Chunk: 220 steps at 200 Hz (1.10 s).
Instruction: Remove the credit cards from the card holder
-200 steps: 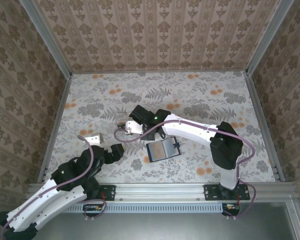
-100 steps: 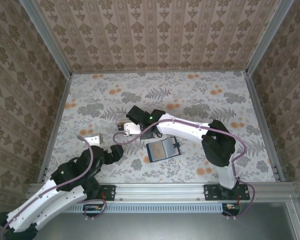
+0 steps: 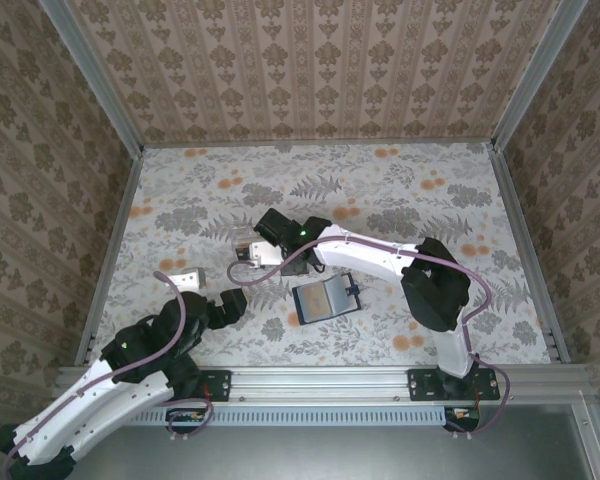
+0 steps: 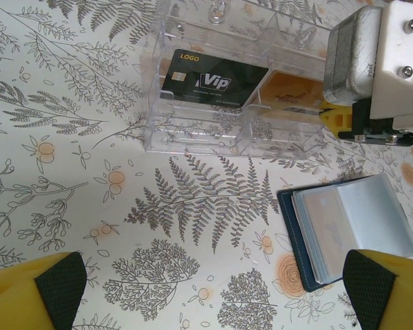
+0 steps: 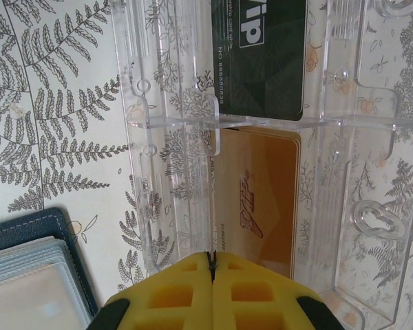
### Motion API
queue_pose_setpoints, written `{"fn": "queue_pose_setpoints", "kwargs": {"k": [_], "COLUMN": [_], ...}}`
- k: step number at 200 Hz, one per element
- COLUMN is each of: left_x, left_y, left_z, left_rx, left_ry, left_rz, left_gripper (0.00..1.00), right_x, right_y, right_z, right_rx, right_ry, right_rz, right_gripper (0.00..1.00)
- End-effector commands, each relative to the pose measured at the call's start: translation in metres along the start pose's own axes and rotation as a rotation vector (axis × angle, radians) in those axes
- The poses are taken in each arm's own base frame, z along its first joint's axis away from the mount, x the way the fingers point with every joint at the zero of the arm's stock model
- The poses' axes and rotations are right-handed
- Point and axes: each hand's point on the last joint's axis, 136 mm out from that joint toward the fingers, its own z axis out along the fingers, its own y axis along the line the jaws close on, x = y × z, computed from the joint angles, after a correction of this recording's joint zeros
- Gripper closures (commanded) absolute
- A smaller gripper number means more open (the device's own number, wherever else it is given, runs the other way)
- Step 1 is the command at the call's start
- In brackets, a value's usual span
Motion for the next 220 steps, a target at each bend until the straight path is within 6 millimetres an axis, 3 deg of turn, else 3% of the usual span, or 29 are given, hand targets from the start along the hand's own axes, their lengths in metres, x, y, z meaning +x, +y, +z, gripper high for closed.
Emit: {"fn": "queue_pose_setpoints", "kwargs": {"k": [1,105,220], "left_x": [0.002,0.002,0.002], "left_y": [0.004,0.004,0.005], "left_z": [0.0,0.0,0.001], "left_rx": [-0.01,-0.009,-0.015], "left_ry": [0.006,0.006,0.007], "left_rz": [-0.009,-0.007,-0.009], "left_gripper": [0.0,0.0,0.0], "right_x": [-0.007,-0.005,-0.001], "right_y": [-0.015,-0.019,-0.026], "right_z": [-0.022,-0.031,-0.027], "right_rx": [0.027,0.038,0.043], "right_ry": [-0.042,-0.04,-0.032], "right_rz": [0.027,0.027,0.036], "right_gripper": [1.0,1.0,1.0]}}
